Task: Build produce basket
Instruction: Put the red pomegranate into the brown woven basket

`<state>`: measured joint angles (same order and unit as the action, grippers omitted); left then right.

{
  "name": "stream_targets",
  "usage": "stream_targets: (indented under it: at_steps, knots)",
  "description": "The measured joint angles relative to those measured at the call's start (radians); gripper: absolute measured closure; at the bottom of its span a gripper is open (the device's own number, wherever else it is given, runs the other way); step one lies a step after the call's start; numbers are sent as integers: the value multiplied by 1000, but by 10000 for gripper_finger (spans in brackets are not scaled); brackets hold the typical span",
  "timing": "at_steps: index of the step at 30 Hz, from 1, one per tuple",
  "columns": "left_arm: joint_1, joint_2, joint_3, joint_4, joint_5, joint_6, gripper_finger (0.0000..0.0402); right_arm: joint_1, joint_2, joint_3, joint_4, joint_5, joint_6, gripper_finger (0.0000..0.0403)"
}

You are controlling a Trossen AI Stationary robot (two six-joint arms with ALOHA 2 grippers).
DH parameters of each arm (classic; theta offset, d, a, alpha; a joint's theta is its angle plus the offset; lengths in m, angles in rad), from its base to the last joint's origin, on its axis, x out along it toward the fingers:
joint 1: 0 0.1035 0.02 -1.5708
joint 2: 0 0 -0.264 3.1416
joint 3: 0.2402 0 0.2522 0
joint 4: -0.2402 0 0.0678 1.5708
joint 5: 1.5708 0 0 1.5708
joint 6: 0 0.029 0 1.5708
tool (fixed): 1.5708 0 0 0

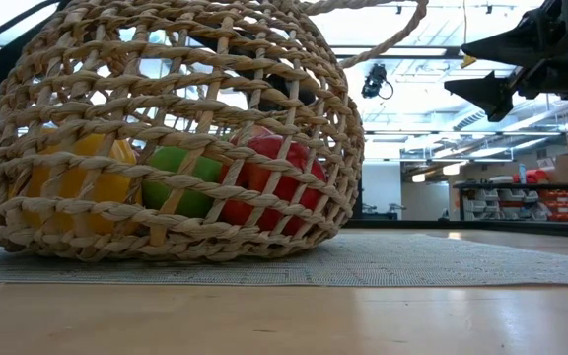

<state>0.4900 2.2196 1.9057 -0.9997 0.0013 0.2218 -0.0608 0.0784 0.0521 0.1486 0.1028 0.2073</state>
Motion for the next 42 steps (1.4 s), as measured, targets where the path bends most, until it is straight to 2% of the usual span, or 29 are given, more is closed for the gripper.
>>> stream_targets:
  at_steps: [11,19,30,35,42]
  knots:
    - [7,0,0,-141,2,-131,53,0,0,0,0,0,0,54]
    - [3,11,-52,-135,31,-131,53,0,0,0,0,0,0,54]
    - [-7,27,-70,-136,-1,-106,57,0,0,0,0,0,0,54]
    - [-7,24,-67,-134,-1,-106,93,0,0,0,0,0,0,54]
    - [-16,24,-57,-177,-4,-107,180,0,0,0,0,0,0,54]
